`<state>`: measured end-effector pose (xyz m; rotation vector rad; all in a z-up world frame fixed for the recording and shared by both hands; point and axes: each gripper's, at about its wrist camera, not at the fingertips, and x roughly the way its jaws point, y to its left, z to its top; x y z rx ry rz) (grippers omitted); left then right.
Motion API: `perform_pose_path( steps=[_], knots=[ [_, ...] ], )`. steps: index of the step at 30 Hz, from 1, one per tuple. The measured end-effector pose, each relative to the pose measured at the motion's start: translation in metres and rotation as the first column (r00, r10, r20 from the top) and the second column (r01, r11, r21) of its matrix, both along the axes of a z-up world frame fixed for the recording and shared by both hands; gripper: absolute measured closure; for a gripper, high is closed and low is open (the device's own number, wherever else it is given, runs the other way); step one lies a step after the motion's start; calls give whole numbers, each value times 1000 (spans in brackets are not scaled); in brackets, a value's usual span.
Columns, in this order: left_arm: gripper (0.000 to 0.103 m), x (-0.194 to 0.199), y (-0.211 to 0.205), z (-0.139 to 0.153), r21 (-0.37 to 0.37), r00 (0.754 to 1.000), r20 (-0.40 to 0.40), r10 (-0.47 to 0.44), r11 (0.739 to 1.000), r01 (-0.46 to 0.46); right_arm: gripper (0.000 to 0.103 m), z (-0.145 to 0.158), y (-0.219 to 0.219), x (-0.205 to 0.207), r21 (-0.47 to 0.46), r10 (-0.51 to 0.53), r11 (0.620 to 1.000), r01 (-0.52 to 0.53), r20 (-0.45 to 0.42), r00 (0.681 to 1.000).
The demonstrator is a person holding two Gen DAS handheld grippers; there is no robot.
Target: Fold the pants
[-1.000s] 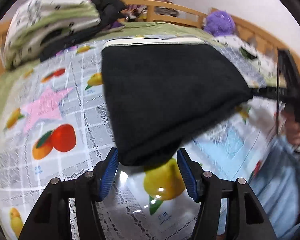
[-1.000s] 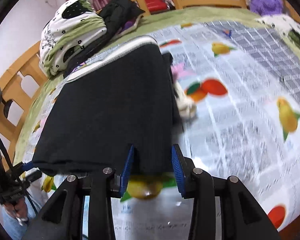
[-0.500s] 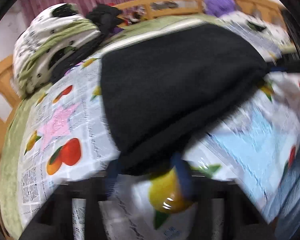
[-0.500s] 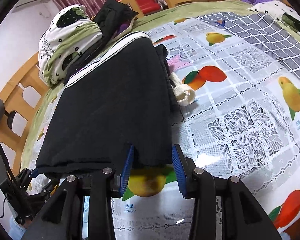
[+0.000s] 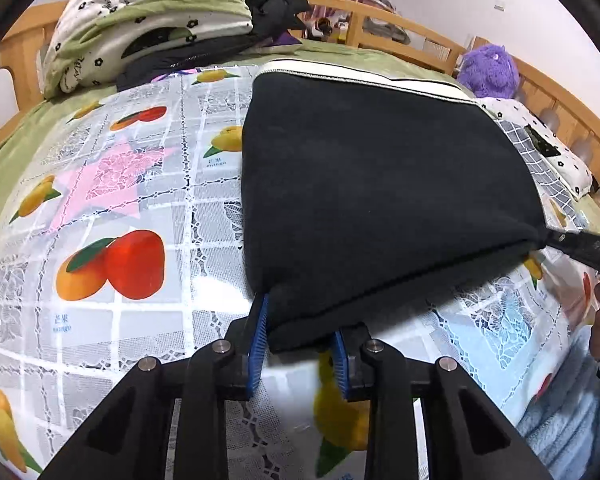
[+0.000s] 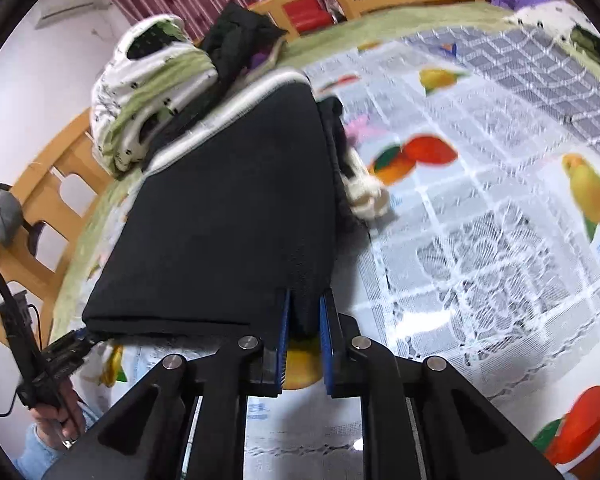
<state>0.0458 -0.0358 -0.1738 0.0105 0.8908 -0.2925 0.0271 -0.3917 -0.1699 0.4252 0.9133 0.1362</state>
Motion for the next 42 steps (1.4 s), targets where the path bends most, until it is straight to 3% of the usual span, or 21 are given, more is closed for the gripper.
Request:
perform_pose_path(
  steps=[2,3,6,11,15,18,21,23,25,28,30,31,32,34,38,40,42],
  knots=[
    [75,-3,2,7,-11,1000,-11,-22,1000,22,90,-8,5,4,-36,11,999,-11,-24,1000],
    [70,-5,4,12,-15,1000,-15,-27,1000,27,89,-5,5,3,-46,20,999,-21,-23,1000],
    [69,-13,15,26,-14,999,-24,-40,999,40,85,13,-1,-2,-46,46,998,-46,-14,999],
    [68,-24,31,61,-64,998,64,-15,998,19,83,61,2,-10,-161,57,986,-34,140,988],
    [67,6,14,78,-90,997,75,-14,996,21,83,75,19,15,-244,73,970,-23,196,978],
    [67,27,-3,69,-82,998,60,-36,996,41,83,64,35,33,-275,114,960,-61,179,977],
    [66,33,-13,26,-29,997,-69,-25,999,23,83,24,41,45,-327,94,942,-73,51,994],
    [65,16,-18,17,41,998,9,-56,998,56,83,19,45,36,-357,100,932,-67,73,992],
    [65,7,-22,22,98,996,17,-89,991,87,83,21,47,31,-373,129,922,-102,48,991],
    [64,13,-9,33,11,997,-16,-74,997,74,81,36,38,31,-311,166,940,-143,46,985],
    [64,22,-2,38,-29,998,-36,-59,998,58,66,53,31,34,-301,149,948,-106,123,981],
    [64,29,0,40,-36,998,-42,-49,998,47,51,61,30,40,-306,137,948,-82,162,977],
    [64,36,3,42,-42,998,-45,-37,998,36,47,68,26,50,-312,124,948,-57,198,972],
    [61,49,7,47,-55,999,-48,-25,998,22,47,74,20,76,-318,93,948,-20,217,972],
    [57,76,13,46,-73,998,-53,22,997,-25,48,68,9,143,-301,67,954,-13,170,983],
    [57,89,14,45,-87,997,-61,36,995,-42,72,49,5,179,-226,78,973,-57,84,993],
    [57,102,14,45,-90,997,-63,39,995,-44,84,41,10,190,-211,90,975,-73,71,993]
  ],
)
